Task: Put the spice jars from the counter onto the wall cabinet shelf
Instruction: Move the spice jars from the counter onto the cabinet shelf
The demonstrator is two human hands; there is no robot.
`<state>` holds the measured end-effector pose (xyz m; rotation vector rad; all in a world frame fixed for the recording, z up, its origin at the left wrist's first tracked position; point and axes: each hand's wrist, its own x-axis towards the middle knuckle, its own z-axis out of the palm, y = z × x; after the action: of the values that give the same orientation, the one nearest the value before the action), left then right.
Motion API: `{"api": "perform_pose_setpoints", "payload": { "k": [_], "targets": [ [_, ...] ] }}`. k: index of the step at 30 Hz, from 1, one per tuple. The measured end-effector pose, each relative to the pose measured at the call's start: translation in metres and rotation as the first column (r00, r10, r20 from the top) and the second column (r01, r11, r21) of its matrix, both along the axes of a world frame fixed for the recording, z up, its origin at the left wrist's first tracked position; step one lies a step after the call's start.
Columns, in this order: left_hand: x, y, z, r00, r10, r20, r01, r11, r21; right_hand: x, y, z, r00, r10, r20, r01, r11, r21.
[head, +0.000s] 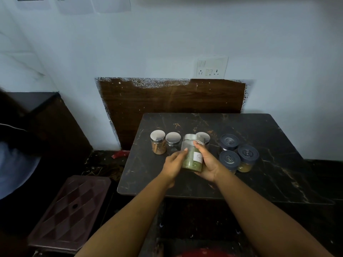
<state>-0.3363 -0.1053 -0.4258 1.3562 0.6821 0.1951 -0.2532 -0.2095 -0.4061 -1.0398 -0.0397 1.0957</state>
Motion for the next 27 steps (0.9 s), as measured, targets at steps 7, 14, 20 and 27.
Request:
{"api": "perform_pose_setpoints", "payload": {
  "k": [7, 14, 20, 27],
  "targets": [
    [0.006, -0.001, 0.012, 1.0, 0.022, 0.001, -0.021, 0.967, -0.255, 0.012, -0.017, 0.002, 1.0, -0.023, -0.005, 0.023, 0.998, 0.055],
    [0.01, -0.006, 0.014, 0.995, -0.091, 0.03, 0.096, 0.959, -0.267, 0.015, -0.022, 0.005, 0.995, -0.099, 0.004, 0.098, 0.992, 0.08],
    [0.014, -0.01, 0.017, 0.992, -0.093, 0.09, 0.116, 0.948, -0.295, 0.017, -0.023, 0.009, 0.993, -0.115, 0.023, 0.113, 0.991, 0.073],
    [0.019, -0.013, 0.023, 0.99, -0.07, 0.126, 0.107, 0.944, -0.312, 0.017, -0.029, 0.015, 0.991, -0.121, 0.061, 0.118, 0.991, 0.056]
  ]
}}
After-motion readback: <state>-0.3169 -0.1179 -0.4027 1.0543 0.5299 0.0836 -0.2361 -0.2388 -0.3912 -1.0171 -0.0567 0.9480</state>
